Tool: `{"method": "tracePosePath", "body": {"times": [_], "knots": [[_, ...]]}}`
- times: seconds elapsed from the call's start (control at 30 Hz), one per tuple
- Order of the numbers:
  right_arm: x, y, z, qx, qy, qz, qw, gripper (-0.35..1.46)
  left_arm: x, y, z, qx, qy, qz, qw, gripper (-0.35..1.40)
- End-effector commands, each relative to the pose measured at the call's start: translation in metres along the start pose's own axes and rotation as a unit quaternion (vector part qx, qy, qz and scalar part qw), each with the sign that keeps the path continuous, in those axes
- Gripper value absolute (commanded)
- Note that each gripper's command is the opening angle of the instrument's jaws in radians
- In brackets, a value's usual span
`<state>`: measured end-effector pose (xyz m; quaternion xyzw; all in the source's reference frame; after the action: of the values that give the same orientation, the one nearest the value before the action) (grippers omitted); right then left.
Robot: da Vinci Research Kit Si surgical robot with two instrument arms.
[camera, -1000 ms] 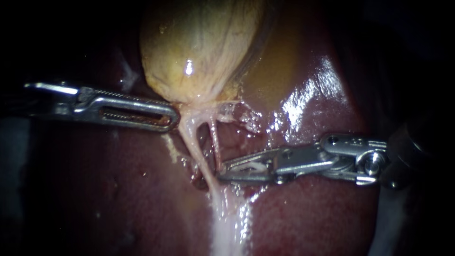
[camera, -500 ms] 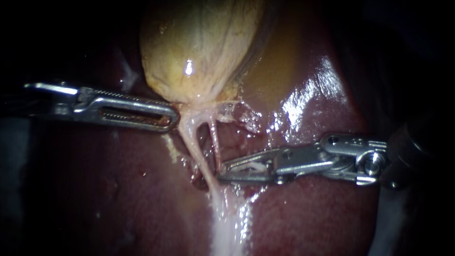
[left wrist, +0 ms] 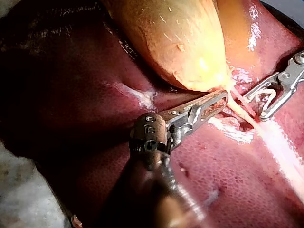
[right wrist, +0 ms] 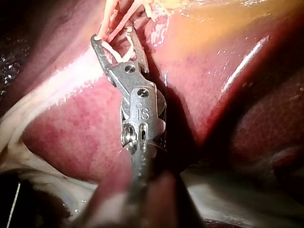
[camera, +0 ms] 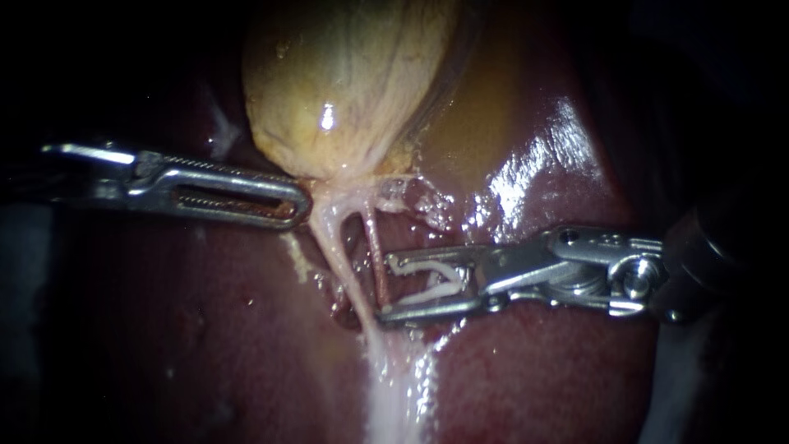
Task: Clipping first clip left tube
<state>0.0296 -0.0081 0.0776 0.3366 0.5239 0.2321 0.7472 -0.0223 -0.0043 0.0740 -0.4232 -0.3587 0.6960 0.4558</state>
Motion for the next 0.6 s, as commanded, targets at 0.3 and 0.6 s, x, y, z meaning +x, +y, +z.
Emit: {"method": "tracePosePath", "body": {"times": [0.3, 0.6], "knots": [[0.0005, -0.0003, -0.0002, 0.000, 0.002, -0.002, 1.0000, 0.46, 0.0000, 0.0000, 0.0000, 0.000, 0.000, 0.000, 1.0000, -0.35], [0.0008, -0.0007, -0.0003, 0.001, 0.005, -0.004, 1.0000, 0.46, 0.0000, 0.0000, 0.0000, 0.000, 0.000, 0.000, 1.0000, -0.35]]}}
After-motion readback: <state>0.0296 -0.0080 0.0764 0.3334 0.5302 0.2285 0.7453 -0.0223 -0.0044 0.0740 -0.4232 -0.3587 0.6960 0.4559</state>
